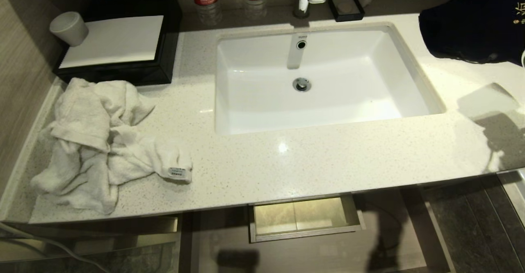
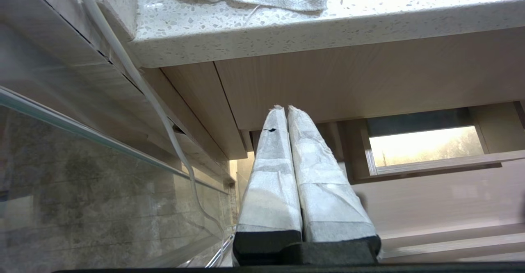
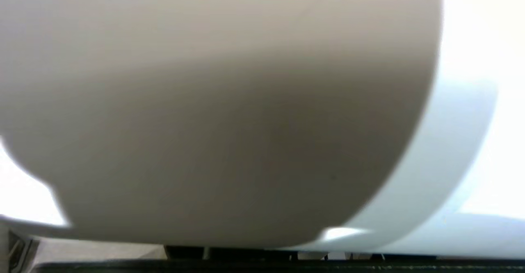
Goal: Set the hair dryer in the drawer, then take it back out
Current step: Place it on the countertop
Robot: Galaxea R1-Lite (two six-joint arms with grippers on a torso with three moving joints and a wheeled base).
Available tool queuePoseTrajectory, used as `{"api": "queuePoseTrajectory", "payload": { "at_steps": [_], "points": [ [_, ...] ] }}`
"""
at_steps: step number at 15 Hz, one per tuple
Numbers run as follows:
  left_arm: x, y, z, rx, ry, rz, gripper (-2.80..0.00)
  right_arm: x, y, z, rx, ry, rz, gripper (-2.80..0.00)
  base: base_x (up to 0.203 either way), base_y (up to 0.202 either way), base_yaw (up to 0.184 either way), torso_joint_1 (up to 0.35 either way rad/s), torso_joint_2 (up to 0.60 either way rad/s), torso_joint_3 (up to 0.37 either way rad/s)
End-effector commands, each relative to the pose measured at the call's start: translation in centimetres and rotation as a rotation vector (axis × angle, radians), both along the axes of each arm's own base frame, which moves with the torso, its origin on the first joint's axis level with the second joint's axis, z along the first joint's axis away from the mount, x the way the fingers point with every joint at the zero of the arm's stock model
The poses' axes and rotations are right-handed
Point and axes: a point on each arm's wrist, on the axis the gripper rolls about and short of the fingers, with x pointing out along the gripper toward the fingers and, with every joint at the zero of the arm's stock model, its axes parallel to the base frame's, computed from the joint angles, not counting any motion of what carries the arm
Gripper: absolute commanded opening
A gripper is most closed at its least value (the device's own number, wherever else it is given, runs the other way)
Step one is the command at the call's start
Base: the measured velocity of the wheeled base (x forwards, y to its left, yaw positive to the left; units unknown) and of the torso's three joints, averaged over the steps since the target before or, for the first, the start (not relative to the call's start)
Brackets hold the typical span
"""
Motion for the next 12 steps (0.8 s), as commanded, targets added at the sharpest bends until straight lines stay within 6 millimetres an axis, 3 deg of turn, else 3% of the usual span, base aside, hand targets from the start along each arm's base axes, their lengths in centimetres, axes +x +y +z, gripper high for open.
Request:
{"api": "queuePoseTrajectory", "payload": {
  "at_steps": [1, 10, 12],
  "points": [
    [0.0, 0.0, 0.0, 0.0, -0.001, 0.0, -2.8, 0.7, 0.0, -0.4, 0.01, 0.017, 0.03, -2.8, 0.0, 0.0, 0.0, 0.0, 0.0, 0.0],
    [0.0, 0.0, 0.0, 0.0, -0.001, 0.0, -2.8, 4.2, -1.5, -2.3, 0.011, 0.094, 0.087, -2.8, 0.0, 0.0, 0.0, 0.0, 0.0, 0.0],
    [0.0, 0.0, 0.0, 0.0, -0.001, 0.0, -2.8, 6.0, -2.2, -2.8, 0.02, 0.111, 0.092, -2.8, 0.0, 0.0, 0.0, 0.0, 0.0, 0.0]
  ]
}}
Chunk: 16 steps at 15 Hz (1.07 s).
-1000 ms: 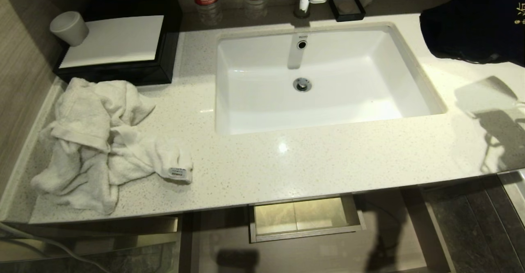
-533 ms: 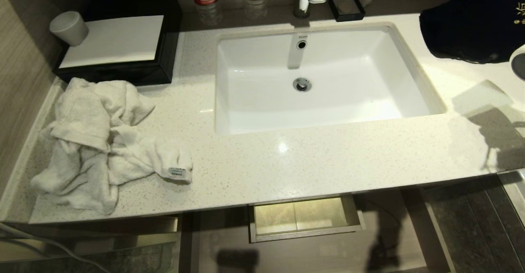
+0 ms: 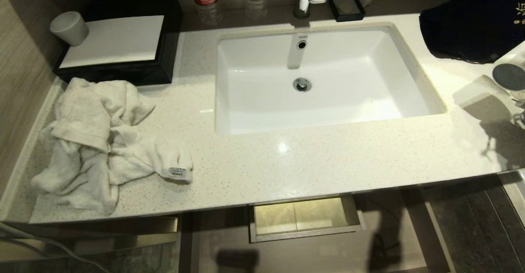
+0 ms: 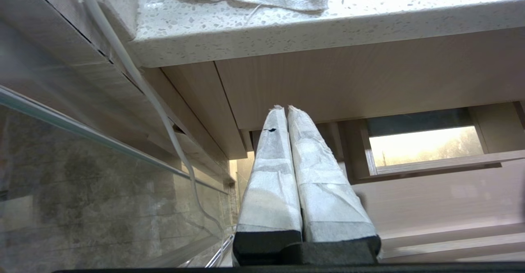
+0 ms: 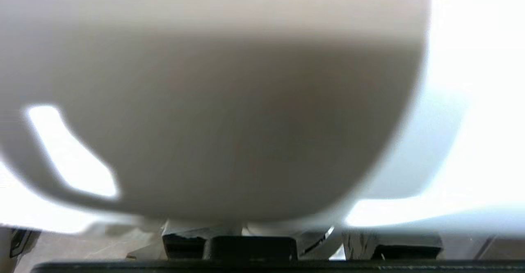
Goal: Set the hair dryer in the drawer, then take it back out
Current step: Place it on the countertop
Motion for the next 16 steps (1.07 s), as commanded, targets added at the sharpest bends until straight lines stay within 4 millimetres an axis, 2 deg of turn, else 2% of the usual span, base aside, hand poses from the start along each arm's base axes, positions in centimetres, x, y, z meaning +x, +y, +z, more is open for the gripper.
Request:
{"api": "queuePoseTrajectory", "payload": {
  "at_steps": [1, 3, 7, 8, 10, 13, 15, 16],
  "points": [
    [0.0, 0.0, 0.0, 0.0, -0.001, 0.0, -2.8, 1.9, -0.8, -1.0, 0.011, 0.03, 0.008, -2.8, 0.0, 0.0, 0.0, 0.0, 0.0, 0.0],
    [0.0, 0.0, 0.0, 0.0, -0.002, 0.0, -2.8, 2.7, -1.1, -1.3, 0.014, 0.036, 0.009, -2.8, 0.0, 0.0, 0.0, 0.0, 0.0, 0.0],
    [0.0, 0.0, 0.0, 0.0, -0.002, 0.0, -2.8, 3.0, -1.3, -1.4, 0.018, 0.033, 0.006, -2.8, 0.0, 0.0, 0.0, 0.0, 0.0, 0.0],
    [0.0, 0.0, 0.0, 0.0, -0.001, 0.0, -2.8, 3.0, -1.2, -1.3, 0.017, 0.032, 0.006, 0.0, 0.0, 0.0, 0.0, 0.0, 0.0, 0.0],
    [0.0, 0.0, 0.0, 0.0, 0.0, 0.0, -2.8, 2.7, -1.1, -1.0, 0.013, 0.012, 0.016, 0.0, 0.0, 0.0, 0.0, 0.0, 0.0, 0.0],
    [0.0, 0.0, 0.0, 0.0, 0.0, 0.0, -2.8, 1.0, -0.4, 0.3, -0.008, -0.103, 0.056, 0.0, 0.0, 0.0, 0.0, 0.0, 0.0, 0.0],
    [0.0, 0.0, 0.0, 0.0, -0.002, 0.0, -2.8, -1.3, 0.0, 1.4, 0.029, -0.171, 0.016, 0.0, 0.0, 0.0, 0.0, 0.0, 0.0, 0.0],
    [0.0, 0.0, 0.0, 0.0, -0.001, 0.0, -2.8, -2.5, 0.4, 1.8, 0.1, -0.194, -0.023, 0.0, 0.0, 0.0, 0.0, 0.0, 0.0, 0.0]
  ]
}}
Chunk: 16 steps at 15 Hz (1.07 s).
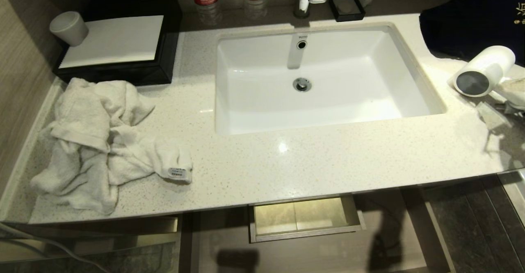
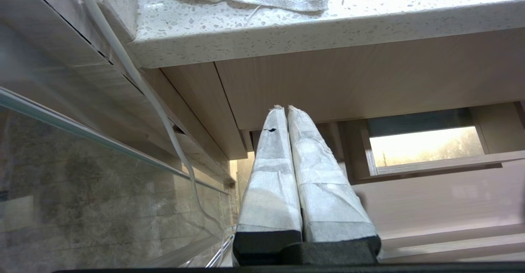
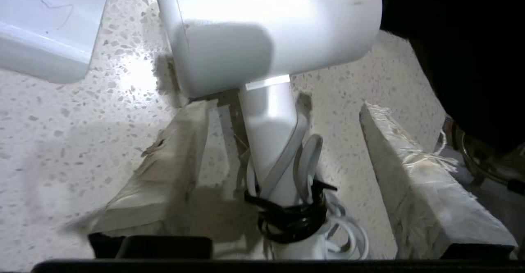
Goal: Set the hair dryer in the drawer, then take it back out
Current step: Place it on the countertop, then close the drawer
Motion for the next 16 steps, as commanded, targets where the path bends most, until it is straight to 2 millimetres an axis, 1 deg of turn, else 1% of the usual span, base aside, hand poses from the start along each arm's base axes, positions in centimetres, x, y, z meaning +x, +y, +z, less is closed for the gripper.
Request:
{"api": "queuePoseTrajectory", "payload": {
  "at_steps": [1, 3, 4, 6, 7, 8, 10, 12, 13, 16],
  "points": [
    [0.0, 0.0, 0.0, 0.0, -0.001, 0.0, -2.8, -3.4, 1.3, 0.9, 0.091, -0.05, -0.051, -2.8, 0.0, 0.0, 0.0, 0.0, 0.0, 0.0],
    [0.0, 0.0, 0.0, 0.0, -0.001, 0.0, -2.8, -6.1, 2.3, 0.4, 0.143, -0.054, -0.109, -2.8, 0.0, 0.0, 0.0, 0.0, 0.0, 0.0],
    [0.0, 0.0, 0.0, 0.0, -0.001, 0.0, -2.8, -7.0, 2.7, -0.1, 0.153, -0.045, -0.144, -2.8, 0.0, 0.0, 0.0, 0.0, 0.0, 0.0],
    [0.0, 0.0, 0.0, 0.0, -0.001, 0.0, -2.8, -9.2, 4.0, -1.2, 0.143, -0.035, -0.197, -2.8, 0.0, 0.0, 0.0, 0.0, 0.0, 0.0],
    [0.0, 0.0, 0.0, 0.0, -0.001, 0.0, -2.8, -9.9, 4.4, -1.8, 0.149, -0.022, -0.234, -2.8, 0.0, 0.0, 0.0, 0.0, 0.0, 0.0],
    [0.0, 0.0, 0.0, 0.0, 0.001, 0.0, -2.8, -10.2, 4.6, -2.1, 0.18, -0.018, -0.283, -2.8, 0.0, 0.0, 0.0, 0.0, 0.0, 0.0],
    [0.0, 0.0, 0.0, 0.0, 0.0, 0.0, -2.8, -10.0, 5.0, -2.4, 0.214, 0.003, -0.339, -2.8, 0.0, 0.0, 0.0, 0.0, 0.0, 0.0],
    [0.0, 0.0, 0.0, 0.0, 0.0, 0.0, -2.8, -10.0, 5.4, -3.0, 0.222, 0.054, -0.352, -2.8, 0.0, 0.0, 0.0, 0.0, 0.0, 0.0],
    [0.0, 0.0, 0.0, 0.0, -0.001, 0.0, -2.8, -10.1, 5.4, -3.0, 0.221, 0.05, -0.35, -2.8, 0.0, 0.0, 0.0, -0.052, 0.06, -0.051],
    [0.0, 0.0, 0.0, 0.0, 0.0, 0.0, -2.8, -10.4, 5.6, -3.1, 0.223, 0.066, -0.352, -2.8, 0.0, 0.0, 0.0, -0.24, 0.12, -0.132]
  ]
}}
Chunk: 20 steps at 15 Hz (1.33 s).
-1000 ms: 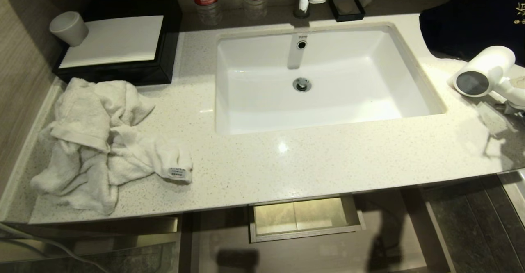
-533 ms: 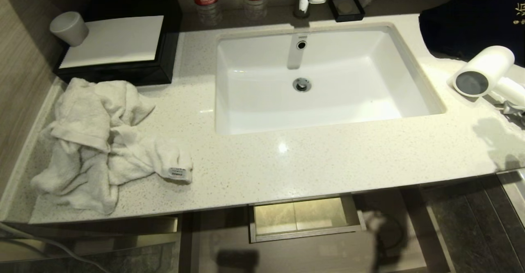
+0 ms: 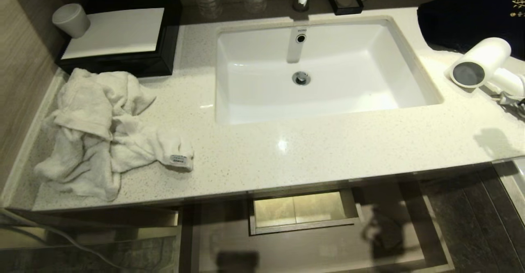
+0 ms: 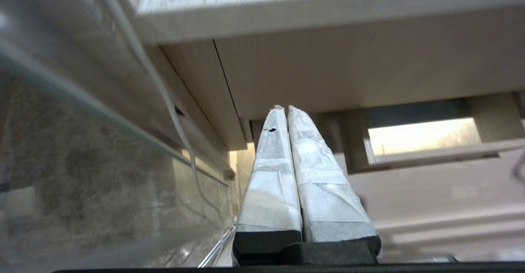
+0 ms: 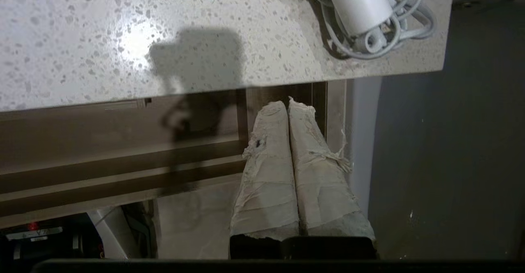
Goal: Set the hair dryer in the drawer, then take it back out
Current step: Close the drawer
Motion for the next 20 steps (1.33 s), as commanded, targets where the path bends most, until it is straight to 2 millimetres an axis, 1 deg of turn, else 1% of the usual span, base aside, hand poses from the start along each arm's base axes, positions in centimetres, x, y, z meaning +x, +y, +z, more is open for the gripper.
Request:
{"api": "queuePoseTrajectory", "payload": {
  "at_steps": [1, 3, 5, 7, 9, 12, 15, 18, 20],
  "points": [
    [0.0, 0.0, 0.0, 0.0, 0.002, 0.0, -2.8, -0.3, 0.1, 0.1, -0.006, -0.009, 0.002, -2.8, 0.0, 0.0, 0.0, -0.332, 0.12, -0.178],
    [0.0, 0.0, 0.0, 0.0, -0.001, 0.0, -2.8, -0.5, 0.2, 0.0, -0.008, -0.013, 0.002, -2.8, 0.0, 0.0, 0.0, -0.327, 0.12, -0.195],
    [0.0, 0.0, 0.0, 0.0, -0.002, 0.0, -2.8, -1.2, 0.5, -0.3, -0.012, -0.021, 0.002, -2.8, 0.0, 0.0, 0.0, -0.314, 0.1, -0.212],
    [0.0, 0.0, 0.0, 0.0, 0.0, 0.0, -2.8, -2.7, 1.2, -1.3, -0.023, -0.048, 0.002, -2.8, 0.0, 0.0, 0.0, -0.3, 0.07, -0.225],
    [0.0, 0.0, 0.0, 0.0, 0.0, 0.0, -2.8, -3.2, 1.4, -1.6, -0.032, -0.066, 0.003, -2.8, 0.0, 0.0, 0.0, -0.291, 0.04, -0.241],
    [0.0, 0.0, 0.0, 0.0, -0.003, 0.0, -2.8, -5.1, 2.2, -2.5, -0.048, -0.095, 0.002, -2.8, 0.0, 0.0, 0.0, -0.273, 0.01, -0.261],
    [0.0, 0.0, 0.0, 0.0, 0.0, 0.0, -2.8, -5.0, 2.2, -2.4, -0.062, -0.097, 0.008, -2.8, 0.0, 0.0, 0.0, -0.252, -0.02, -0.275],
    [0.0, 0.0, 0.0, 0.0, 0.001, 0.0, -2.8, -4.4, 1.9, -1.9, -0.089, -0.119, 0.014, -2.8, 0.0, 0.0, 0.0, -0.23, -0.07, -0.302],
    [0.0, 0.0, 0.0, 0.0, -0.001, 0.0, -2.8, -4.1, 1.8, -2.1, -0.087, -0.111, 0.018, -2.8, 0.0, 0.0, 0.0, -0.203, -0.1, -0.31]
  ]
}}
